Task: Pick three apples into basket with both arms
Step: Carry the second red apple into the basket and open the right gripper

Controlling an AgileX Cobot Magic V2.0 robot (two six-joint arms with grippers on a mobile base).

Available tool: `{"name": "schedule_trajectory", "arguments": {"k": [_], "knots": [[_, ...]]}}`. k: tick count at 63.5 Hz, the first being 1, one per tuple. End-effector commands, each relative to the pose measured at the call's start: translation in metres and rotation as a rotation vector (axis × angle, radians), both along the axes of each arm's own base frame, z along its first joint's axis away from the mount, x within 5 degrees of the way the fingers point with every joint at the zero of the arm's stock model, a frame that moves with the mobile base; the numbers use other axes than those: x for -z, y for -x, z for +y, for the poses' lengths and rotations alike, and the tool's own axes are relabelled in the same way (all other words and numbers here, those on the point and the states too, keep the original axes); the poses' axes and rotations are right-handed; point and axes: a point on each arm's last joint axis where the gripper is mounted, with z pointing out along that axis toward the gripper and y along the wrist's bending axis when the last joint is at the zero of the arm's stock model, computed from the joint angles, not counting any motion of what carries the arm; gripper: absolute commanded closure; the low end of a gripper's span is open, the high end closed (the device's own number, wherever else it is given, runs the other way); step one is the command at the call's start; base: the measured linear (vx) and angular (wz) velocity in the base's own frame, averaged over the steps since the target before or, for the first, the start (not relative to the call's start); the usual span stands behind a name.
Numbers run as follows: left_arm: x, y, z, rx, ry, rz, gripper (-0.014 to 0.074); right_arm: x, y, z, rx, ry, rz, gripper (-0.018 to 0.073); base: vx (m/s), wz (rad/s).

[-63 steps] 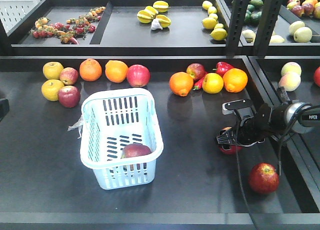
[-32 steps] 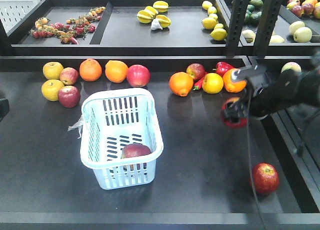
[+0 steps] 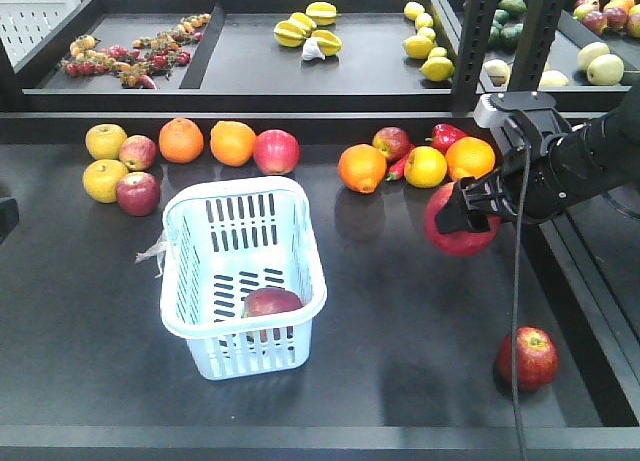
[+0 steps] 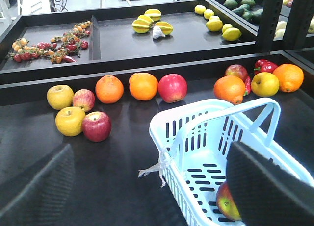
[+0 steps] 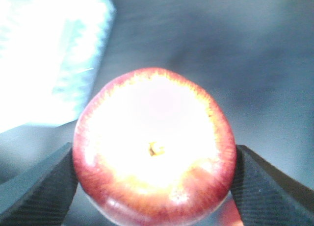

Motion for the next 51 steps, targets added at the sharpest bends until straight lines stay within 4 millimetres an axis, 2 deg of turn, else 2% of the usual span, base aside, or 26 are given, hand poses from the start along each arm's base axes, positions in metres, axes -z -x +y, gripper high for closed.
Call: {"name": "schedule_trajectory", "arguments": {"k": [1,7,22,30,42,51], "knots": [[-0.012,-0.001,0.002,-0.033,0.03,-0.061,0.0004,-0.028,0.008,0.015,-0.053,-0.056,-0.086,0.0226,0.0,0.0],[-0.012,-0.001,0.002,-0.033,0.03,-0.061,0.0004,-0.028,0.013,0.038,-0.117,-0.059,-0.089,0.0226,0.0,0.0],[-0.012,-0.001,0.002,-0.033,0.03,-0.061,0.0004,-0.034,0.031,0.114,-0.265,-0.078,-0.221,0.0226,0.0,0.0],[-0.012,-0.001,0.002,-0.033,0.03,-0.061,0.0004,-0.032,0.033,0.143,-0.28,-0.095,-0.309,0.0226,0.0,0.0],[-0.012,-0.001,0.002,-0.033,0.03,-0.061,0.0004,-0.008,0.029,0.179,-0.285,-0.099,-0.363,0.021,0.0,0.0],[-0.012,-0.001,0.002,-0.033,0.03,-0.061,0.0004,0.013,0.021,0.195,-0.264,-0.089,-0.397,0.0152,0.0,0.0]]}}
